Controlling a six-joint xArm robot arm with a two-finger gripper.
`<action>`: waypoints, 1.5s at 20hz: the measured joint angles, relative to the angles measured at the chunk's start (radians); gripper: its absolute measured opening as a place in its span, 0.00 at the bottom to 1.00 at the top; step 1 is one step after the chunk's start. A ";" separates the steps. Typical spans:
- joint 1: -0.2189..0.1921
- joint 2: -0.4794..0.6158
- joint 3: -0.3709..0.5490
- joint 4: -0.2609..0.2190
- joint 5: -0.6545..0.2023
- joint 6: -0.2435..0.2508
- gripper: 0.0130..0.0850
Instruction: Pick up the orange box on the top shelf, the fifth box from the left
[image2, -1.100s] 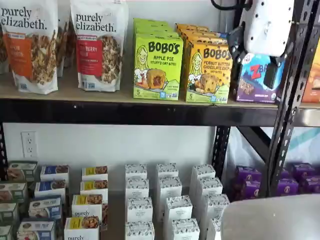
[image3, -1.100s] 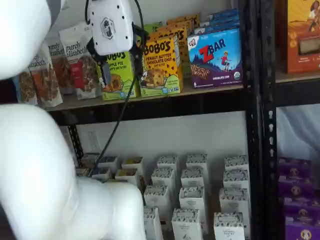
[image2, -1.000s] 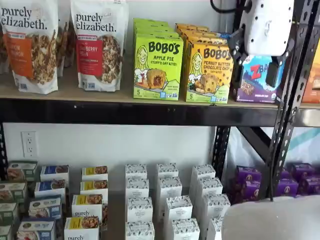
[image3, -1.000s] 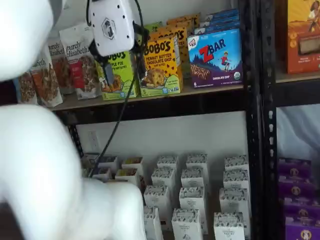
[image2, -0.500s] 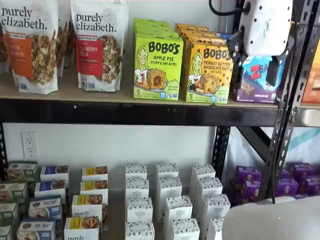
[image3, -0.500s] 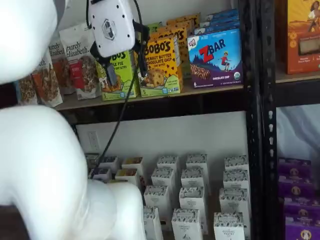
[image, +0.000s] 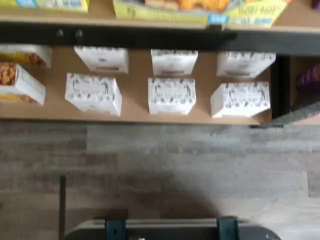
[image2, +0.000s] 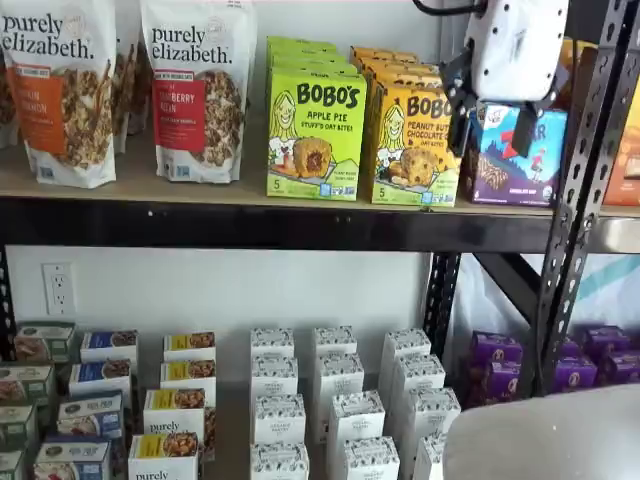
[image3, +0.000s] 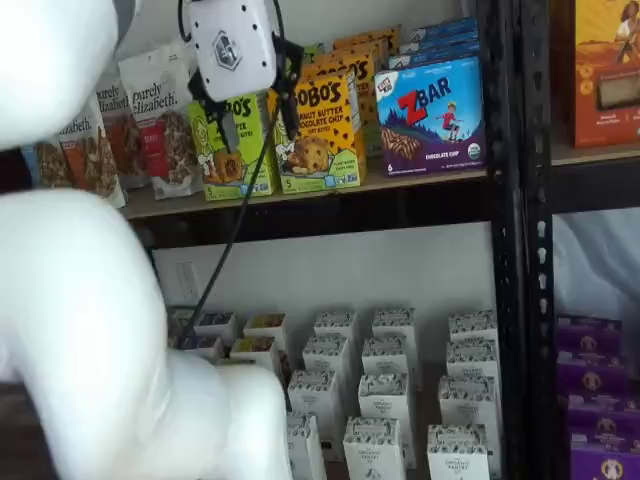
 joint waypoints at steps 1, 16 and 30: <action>-0.004 0.013 -0.008 0.001 -0.015 -0.003 1.00; -0.042 0.258 -0.205 0.043 -0.115 -0.032 1.00; -0.044 0.350 -0.252 0.057 -0.174 -0.033 1.00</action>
